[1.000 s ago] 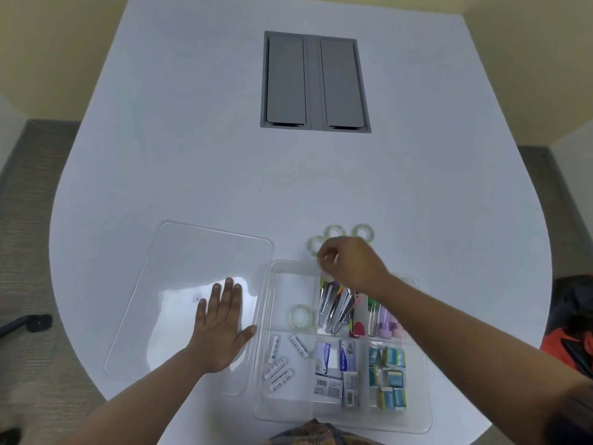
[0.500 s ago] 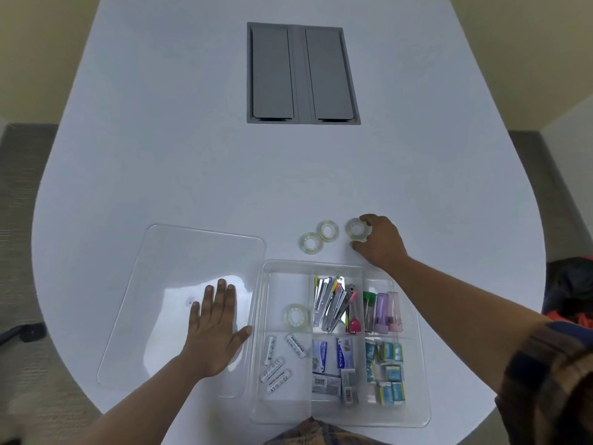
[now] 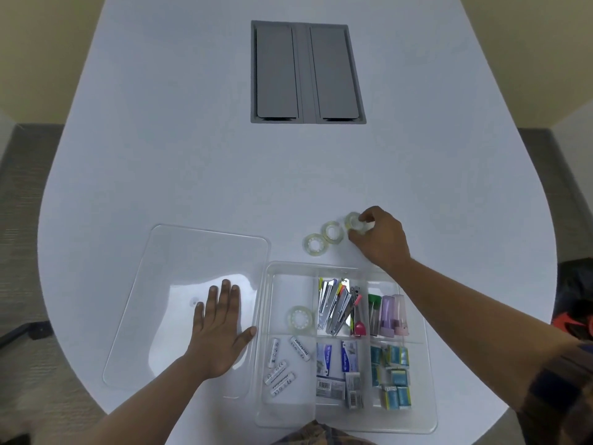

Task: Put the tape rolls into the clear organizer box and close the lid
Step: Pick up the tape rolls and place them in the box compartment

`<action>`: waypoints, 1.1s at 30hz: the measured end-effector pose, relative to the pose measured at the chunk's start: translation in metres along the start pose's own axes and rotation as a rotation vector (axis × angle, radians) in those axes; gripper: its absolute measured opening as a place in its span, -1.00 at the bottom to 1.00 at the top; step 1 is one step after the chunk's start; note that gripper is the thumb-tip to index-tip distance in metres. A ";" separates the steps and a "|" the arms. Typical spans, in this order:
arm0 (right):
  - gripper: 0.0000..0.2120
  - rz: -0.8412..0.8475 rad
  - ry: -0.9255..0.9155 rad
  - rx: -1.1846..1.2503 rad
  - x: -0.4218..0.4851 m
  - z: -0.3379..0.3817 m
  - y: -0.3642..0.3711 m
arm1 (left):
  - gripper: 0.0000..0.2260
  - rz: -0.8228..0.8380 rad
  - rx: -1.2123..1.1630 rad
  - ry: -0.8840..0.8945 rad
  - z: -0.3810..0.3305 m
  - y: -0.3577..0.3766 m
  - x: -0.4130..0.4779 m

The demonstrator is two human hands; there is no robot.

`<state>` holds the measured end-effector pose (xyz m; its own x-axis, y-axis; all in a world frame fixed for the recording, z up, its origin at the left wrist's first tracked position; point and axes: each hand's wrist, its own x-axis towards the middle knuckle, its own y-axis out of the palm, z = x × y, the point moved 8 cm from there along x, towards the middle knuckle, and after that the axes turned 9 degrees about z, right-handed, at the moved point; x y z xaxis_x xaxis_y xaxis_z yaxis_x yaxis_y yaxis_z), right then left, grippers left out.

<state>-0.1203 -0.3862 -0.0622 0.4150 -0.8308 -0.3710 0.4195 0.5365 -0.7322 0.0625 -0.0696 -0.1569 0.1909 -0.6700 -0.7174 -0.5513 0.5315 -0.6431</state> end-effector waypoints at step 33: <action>-0.82 0.249 -0.204 -0.307 -0.041 0.078 0.048 | -0.16 -0.101 -0.015 0.040 0.005 0.005 0.005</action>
<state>-0.0548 -0.3148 -0.0376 0.6372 -0.6187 -0.4596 0.0402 0.6222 -0.7818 0.0651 -0.0680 -0.1649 0.2140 -0.7399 -0.6378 -0.5429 0.4527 -0.7073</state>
